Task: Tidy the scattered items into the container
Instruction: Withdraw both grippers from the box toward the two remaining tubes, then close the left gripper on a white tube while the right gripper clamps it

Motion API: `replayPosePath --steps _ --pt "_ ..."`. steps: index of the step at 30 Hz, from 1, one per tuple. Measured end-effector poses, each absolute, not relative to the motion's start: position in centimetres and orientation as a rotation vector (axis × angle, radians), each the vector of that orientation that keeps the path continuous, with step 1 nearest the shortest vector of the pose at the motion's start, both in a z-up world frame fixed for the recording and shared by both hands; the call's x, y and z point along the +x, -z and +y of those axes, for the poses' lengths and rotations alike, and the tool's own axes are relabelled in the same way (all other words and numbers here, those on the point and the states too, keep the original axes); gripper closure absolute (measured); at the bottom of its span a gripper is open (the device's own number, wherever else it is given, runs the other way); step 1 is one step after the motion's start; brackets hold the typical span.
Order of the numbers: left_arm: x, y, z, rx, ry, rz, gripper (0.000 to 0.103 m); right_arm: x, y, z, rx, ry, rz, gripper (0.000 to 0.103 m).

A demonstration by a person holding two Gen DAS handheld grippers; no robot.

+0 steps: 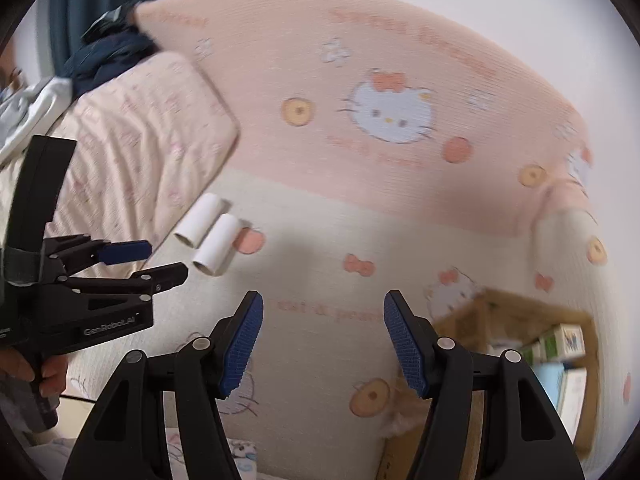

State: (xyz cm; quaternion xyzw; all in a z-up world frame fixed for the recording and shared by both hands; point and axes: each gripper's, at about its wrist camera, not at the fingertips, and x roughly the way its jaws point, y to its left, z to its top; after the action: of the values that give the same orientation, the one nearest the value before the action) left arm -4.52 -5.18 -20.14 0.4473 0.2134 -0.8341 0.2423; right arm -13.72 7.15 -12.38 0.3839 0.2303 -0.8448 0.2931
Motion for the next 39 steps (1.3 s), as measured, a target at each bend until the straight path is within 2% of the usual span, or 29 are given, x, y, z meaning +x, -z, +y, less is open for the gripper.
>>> replayPosePath --steps 6,10,12,15,20,25,31,34,39 --pt "-3.8 22.8 -9.0 1.194 2.247 0.688 0.049 -16.1 15.3 2.7 1.053 2.137 0.621 0.042" --pt "-4.5 24.6 -11.5 1.221 2.217 0.731 0.064 -17.9 18.8 -0.1 1.133 2.075 0.629 0.042" --pt "-4.8 25.5 -12.8 1.219 2.2 0.785 0.064 -18.8 20.4 -1.0 1.193 2.042 0.596 0.042" --pt "-5.5 27.4 -15.0 1.266 2.156 0.97 0.064 -20.3 22.5 -2.1 1.263 2.013 0.534 0.042" --pt "-6.9 30.1 -18.0 1.297 2.051 1.179 0.058 -21.5 24.9 -4.1 1.262 2.0 0.546 0.042" --pt "-9.9 31.6 -18.9 1.426 2.048 1.077 0.058 -22.5 27.4 -5.0 1.38 1.962 0.489 0.042" --pt "-12.3 34.2 -19.5 1.546 1.986 1.089 0.058 -22.3 29.3 -4.9 1.454 2.014 0.536 0.042" --pt "-12.9 34.9 -19.7 1.565 1.984 1.169 0.058 -22.8 29.5 -4.2 1.481 2.038 0.461 0.042" --pt "-14.2 35.3 -17.4 1.646 2.045 1.158 0.058 -23.3 30.1 -1.9 1.544 2.089 0.28 0.042"
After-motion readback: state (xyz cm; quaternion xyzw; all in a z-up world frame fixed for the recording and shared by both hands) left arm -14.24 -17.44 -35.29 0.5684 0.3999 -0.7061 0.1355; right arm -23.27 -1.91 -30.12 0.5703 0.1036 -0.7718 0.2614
